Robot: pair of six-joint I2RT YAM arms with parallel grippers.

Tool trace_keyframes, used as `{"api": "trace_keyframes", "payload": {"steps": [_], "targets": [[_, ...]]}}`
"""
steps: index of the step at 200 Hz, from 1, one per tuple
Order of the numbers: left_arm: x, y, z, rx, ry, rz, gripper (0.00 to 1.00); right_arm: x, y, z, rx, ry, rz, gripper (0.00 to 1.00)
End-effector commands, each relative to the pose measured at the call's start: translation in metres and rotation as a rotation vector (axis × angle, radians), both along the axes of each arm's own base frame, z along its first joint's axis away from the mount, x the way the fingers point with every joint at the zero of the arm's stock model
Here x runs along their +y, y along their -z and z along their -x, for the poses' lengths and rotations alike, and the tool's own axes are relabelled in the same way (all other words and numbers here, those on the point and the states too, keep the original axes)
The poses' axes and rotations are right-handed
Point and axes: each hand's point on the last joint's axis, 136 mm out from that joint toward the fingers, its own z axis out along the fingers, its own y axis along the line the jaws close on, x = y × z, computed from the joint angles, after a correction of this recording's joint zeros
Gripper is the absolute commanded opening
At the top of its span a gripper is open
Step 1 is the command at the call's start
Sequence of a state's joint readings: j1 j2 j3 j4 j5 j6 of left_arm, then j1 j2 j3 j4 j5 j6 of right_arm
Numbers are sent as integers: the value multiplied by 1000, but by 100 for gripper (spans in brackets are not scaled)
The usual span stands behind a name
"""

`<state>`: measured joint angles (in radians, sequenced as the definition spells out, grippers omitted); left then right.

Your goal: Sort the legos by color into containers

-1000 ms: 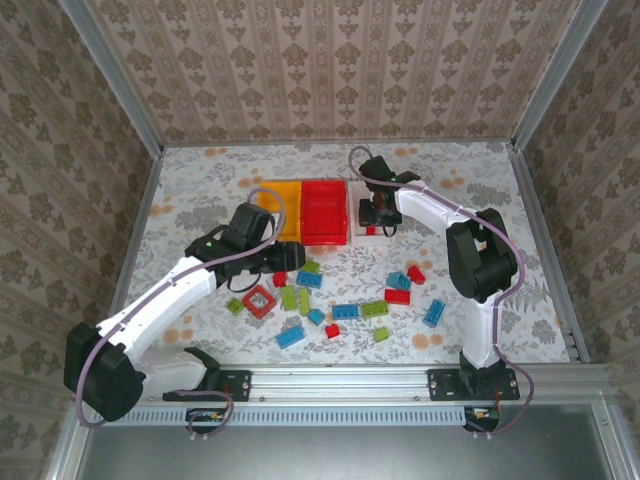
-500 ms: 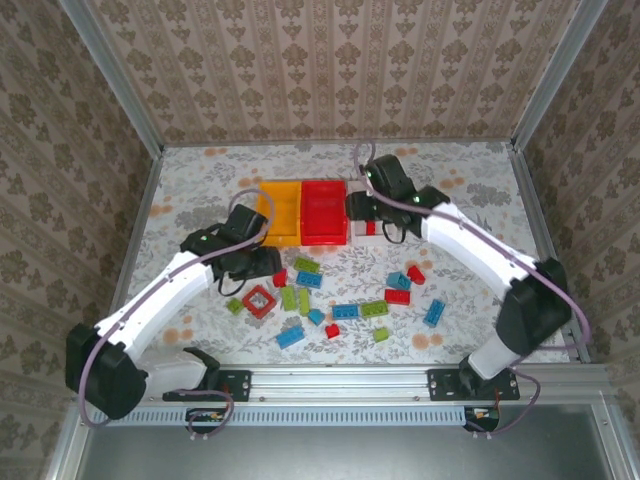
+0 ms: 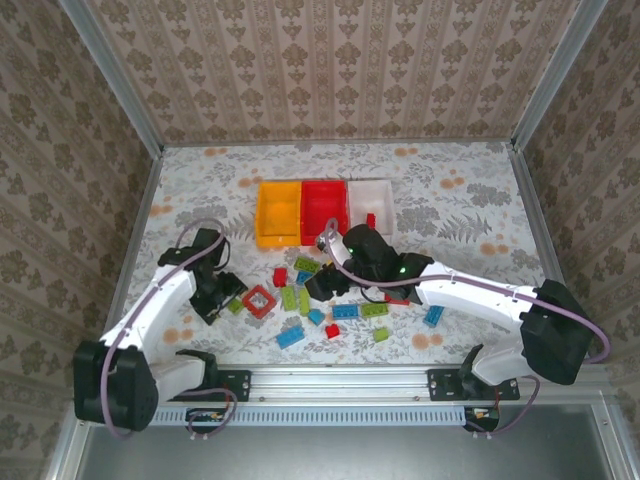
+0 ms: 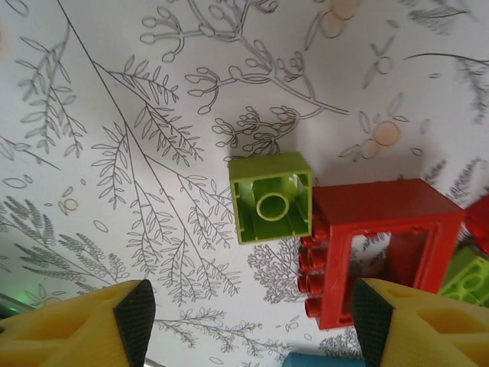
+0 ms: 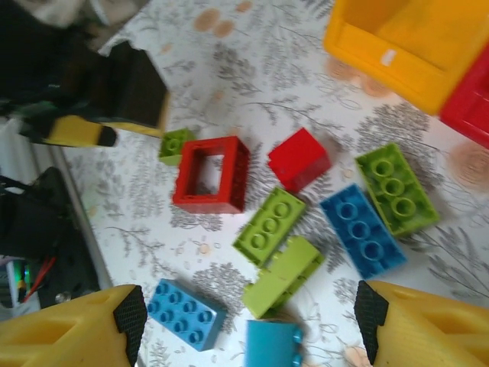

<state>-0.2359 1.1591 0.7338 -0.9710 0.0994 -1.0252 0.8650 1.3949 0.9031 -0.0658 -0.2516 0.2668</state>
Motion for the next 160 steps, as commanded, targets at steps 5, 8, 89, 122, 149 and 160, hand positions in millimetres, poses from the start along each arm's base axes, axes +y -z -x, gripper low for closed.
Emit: {"api": "trace_keyframes", "payload": {"steps": [5,8,89,122,149,160], "targets": [[0,12,-5,34,-66,23,72,9,-19,10,-24,-70,-57,76],[1,14,-6,36,-67,22,72,10,-19,10,-24,-72,-57,76],[-1,48,-18,48,-51,54,57,12,-21,10,-10,-74,-52,75],[-2,51,-14,36,-67,68,36,14,-13,6,7,-62,-37,74],[8,25,-24,-33,-41,5,25,16,-22,1,-18,-42,-68,74],[9,2,-40,-110,10,-33,23,15,-26,-4,-37,-14,-89,74]]}}
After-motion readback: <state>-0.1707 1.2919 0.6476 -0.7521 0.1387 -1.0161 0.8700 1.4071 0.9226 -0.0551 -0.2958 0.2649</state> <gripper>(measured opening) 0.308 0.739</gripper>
